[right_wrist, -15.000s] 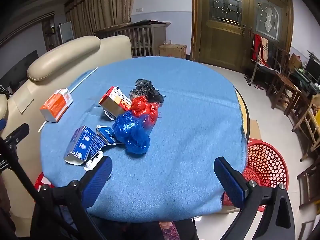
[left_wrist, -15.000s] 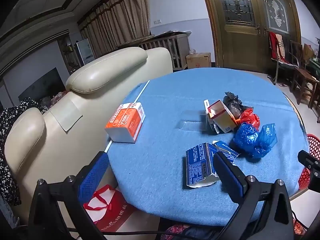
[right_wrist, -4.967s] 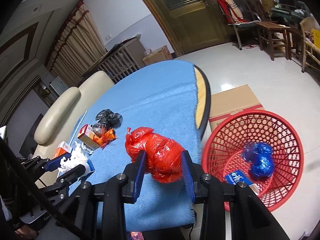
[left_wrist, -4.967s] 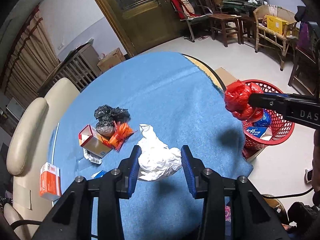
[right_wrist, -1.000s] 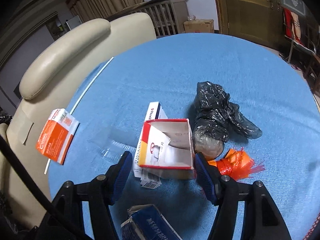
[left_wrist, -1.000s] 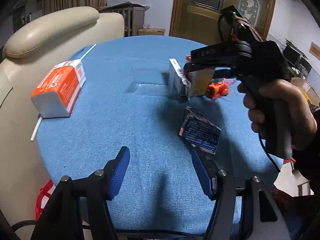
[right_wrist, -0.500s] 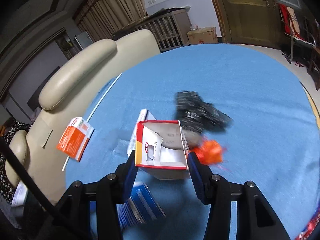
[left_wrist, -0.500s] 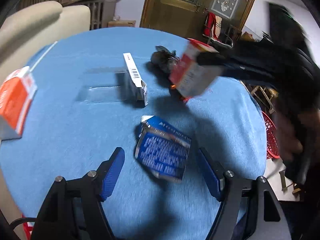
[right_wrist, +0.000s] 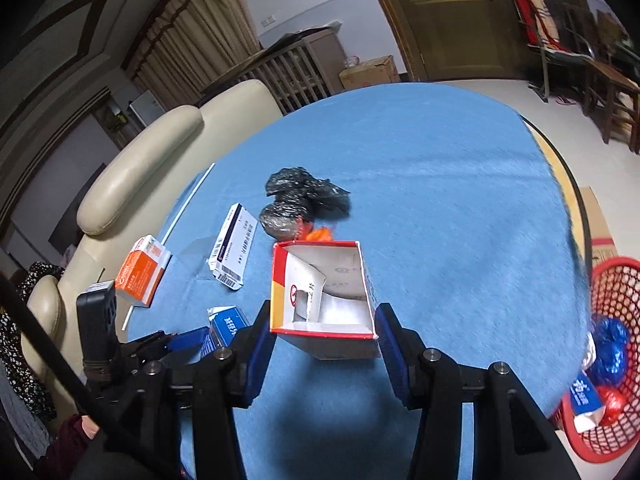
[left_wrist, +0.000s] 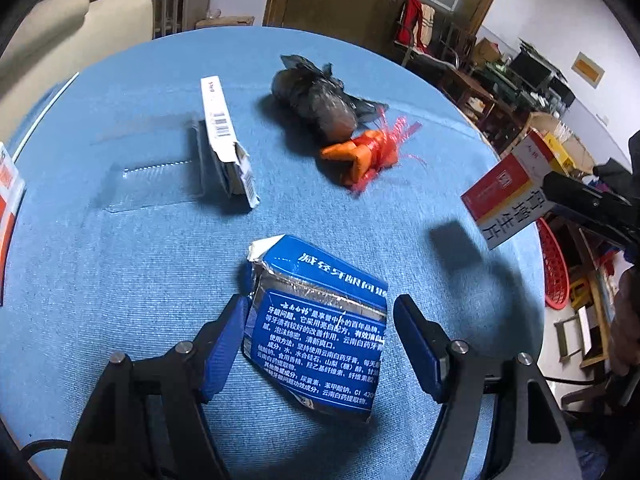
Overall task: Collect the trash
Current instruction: 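Grasp the blue-and-white carton with the left tool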
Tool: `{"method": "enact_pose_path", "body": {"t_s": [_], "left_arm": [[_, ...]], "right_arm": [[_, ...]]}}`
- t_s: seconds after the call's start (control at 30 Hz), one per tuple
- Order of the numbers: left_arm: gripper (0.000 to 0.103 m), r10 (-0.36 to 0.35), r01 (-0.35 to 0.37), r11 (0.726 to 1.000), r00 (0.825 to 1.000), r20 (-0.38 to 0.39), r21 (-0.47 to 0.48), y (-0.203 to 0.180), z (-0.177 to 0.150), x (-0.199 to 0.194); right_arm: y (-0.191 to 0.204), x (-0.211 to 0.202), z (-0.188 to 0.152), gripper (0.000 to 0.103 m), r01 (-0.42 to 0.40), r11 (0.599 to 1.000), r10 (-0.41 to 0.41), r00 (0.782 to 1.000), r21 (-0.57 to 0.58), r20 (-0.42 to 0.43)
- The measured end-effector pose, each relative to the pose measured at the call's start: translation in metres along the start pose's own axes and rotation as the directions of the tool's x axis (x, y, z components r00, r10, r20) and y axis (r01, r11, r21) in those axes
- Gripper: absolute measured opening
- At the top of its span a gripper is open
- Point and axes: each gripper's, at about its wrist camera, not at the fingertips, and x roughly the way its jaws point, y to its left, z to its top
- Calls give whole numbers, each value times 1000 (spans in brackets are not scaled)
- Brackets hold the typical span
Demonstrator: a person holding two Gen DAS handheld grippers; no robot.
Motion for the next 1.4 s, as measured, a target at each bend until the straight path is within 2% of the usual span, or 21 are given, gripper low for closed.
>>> {"method": "enact_pose_path", "body": {"t_s": [0.13,0.2,0.47,0.73,0.93,1.1,1.4], "left_arm": [[75,7,-7,1000,1000,-2,-18,-6,-1,1],[72,27,-27,999,1000,3,-23,-9,-3,0],[72,84,-83,996,996,22,-39,-23,-9,-2],[72,148,-144,988,985,83,-51,-37,-2,-31],[72,251,-254,967,958,135,8,-72,12,-57],[72,322,-337,939,932,168,68,-104,15,-73],[72,375,-413,900,897,236,142,-142,15,-91]], "right_arm": [[-8,-8,-5,52,-6,1000,6,1000,10,10],[-9,-12,-7,52,-7,1000,7,1000,12,17],[-15,-33,-13,52,0,1000,0,998,9,61],[-28,-46,-21,52,-6,1000,4,997,28,82],[-35,-58,-24,52,-13,999,8,995,44,104],[-42,-70,-28,52,-21,998,14,993,54,120],[-55,-86,-39,52,-36,997,25,990,75,140]]}}
